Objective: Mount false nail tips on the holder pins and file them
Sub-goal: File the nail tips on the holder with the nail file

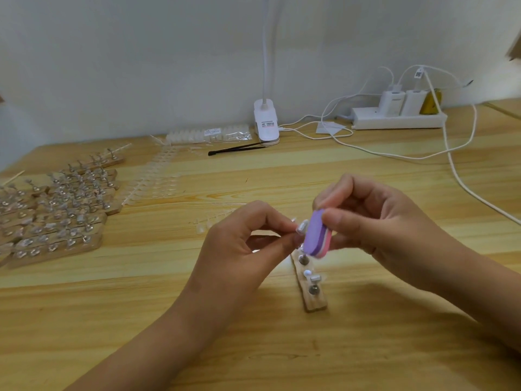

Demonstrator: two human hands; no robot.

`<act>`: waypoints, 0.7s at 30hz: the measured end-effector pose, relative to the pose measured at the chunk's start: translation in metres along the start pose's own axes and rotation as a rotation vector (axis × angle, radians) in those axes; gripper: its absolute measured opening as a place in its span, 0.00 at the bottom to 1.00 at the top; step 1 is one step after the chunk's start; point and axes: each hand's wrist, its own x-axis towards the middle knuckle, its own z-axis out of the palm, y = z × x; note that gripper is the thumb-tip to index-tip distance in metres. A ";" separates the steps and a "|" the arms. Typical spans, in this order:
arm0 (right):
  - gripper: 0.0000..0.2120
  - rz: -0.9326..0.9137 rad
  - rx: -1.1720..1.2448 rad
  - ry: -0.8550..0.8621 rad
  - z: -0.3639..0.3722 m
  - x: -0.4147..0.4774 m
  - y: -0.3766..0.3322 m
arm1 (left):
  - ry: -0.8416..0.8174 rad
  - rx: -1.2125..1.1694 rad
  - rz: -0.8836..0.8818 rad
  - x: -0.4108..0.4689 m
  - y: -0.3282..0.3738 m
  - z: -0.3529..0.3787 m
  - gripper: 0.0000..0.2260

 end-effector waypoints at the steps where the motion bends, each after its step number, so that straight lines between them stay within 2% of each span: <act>1: 0.08 0.002 -0.008 -0.015 0.000 0.001 -0.001 | 0.000 0.010 0.002 0.000 0.000 0.001 0.04; 5: 0.10 -0.020 -0.009 0.056 -0.004 0.001 -0.004 | 0.006 -0.022 -0.001 -0.002 0.000 0.003 0.04; 9: 0.10 0.002 -0.046 0.016 -0.004 0.001 -0.005 | 0.021 -0.026 -0.002 -0.002 0.001 0.004 0.03; 11: 0.10 -0.003 -0.058 0.049 -0.004 0.000 -0.004 | 0.032 -0.036 -0.011 -0.002 0.002 0.004 0.04; 14: 0.07 0.006 -0.054 0.007 -0.001 0.000 -0.003 | 0.014 -0.018 -0.010 -0.002 0.004 0.005 0.04; 17: 0.06 -0.003 -0.040 0.057 0.000 0.000 -0.002 | 0.015 -0.022 -0.019 -0.002 0.005 0.005 0.04; 21: 0.06 0.019 -0.055 0.009 0.001 0.000 -0.002 | 0.009 0.014 -0.016 -0.002 0.005 0.004 0.06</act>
